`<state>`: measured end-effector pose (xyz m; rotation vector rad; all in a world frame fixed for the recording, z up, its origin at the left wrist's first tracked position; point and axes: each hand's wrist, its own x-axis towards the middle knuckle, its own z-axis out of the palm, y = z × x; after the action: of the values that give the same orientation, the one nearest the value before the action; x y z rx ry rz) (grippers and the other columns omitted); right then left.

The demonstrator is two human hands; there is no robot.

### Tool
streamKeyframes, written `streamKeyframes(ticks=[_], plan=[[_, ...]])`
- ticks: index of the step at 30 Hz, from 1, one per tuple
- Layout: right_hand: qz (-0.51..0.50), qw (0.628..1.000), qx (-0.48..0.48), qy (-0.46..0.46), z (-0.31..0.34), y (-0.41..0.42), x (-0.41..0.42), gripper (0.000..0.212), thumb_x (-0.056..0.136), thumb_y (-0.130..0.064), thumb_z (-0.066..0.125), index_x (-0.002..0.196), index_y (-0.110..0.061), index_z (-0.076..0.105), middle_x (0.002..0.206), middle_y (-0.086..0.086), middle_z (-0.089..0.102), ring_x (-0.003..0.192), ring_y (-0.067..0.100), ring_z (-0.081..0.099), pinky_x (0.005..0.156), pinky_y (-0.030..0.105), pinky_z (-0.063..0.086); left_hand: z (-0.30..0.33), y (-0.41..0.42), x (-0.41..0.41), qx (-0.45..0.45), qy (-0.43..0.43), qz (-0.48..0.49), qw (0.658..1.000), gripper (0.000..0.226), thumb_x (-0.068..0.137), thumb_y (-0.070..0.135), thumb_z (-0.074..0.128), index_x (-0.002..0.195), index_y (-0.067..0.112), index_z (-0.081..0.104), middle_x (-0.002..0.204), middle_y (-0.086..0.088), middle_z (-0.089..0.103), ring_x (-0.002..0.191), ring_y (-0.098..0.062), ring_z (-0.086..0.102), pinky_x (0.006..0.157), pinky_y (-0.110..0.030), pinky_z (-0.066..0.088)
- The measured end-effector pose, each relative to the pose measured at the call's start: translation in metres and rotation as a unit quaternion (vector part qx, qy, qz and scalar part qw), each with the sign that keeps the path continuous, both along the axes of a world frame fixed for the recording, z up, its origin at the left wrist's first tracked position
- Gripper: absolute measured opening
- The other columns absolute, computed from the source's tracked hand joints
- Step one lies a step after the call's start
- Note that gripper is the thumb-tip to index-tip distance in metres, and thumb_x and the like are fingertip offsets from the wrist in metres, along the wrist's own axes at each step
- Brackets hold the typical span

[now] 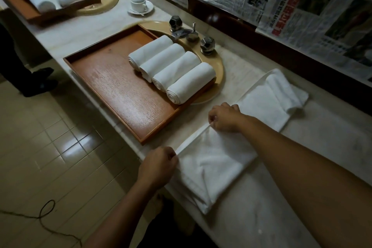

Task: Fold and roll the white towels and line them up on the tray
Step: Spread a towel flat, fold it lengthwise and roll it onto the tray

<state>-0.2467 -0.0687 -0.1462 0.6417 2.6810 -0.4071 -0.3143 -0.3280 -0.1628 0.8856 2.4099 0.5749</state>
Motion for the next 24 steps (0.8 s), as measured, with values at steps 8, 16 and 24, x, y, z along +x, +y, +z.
streamKeyframes(ticks=[8,16,24], plan=[[-0.039,0.999,0.008,0.008,-0.013,-0.003,-0.018,0.013,0.094,-0.024,0.053,0.085,-0.028,0.063,0.102,-0.001,0.058,0.106,0.019,0.04,0.088,0.04,0.026,-0.011,0.006,-0.01,-0.026,0.044,0.008,0.999,0.016,0.097,0.033,0.051,0.087,0.029,0.063,0.082,0.01,0.065,0.074,-0.009,0.059,0.058,-0.028,0.044],[-0.132,0.96,0.083,0.234,-0.037,-0.025,0.03,0.019,0.088,-0.029,0.053,0.099,-0.019,0.065,0.109,0.002,0.057,0.101,0.026,0.051,0.082,0.036,0.036,-0.026,0.001,0.005,0.034,0.227,-0.116,0.966,0.014,0.092,0.036,0.059,0.1,0.025,0.064,0.099,0.005,0.06,0.087,-0.017,0.054,0.069,-0.032,0.042],[-0.201,0.926,0.086,0.309,-0.05,-0.075,0.089,0.019,0.076,-0.02,0.059,0.091,-0.017,0.071,0.099,-0.003,0.066,0.088,0.025,0.058,0.073,0.036,0.046,-0.028,-0.004,-0.002,0.057,0.218,-0.271,0.936,0.031,0.097,0.041,0.048,0.119,0.026,0.063,0.128,0.001,0.056,0.11,-0.016,0.054,0.092,-0.034,0.046]])
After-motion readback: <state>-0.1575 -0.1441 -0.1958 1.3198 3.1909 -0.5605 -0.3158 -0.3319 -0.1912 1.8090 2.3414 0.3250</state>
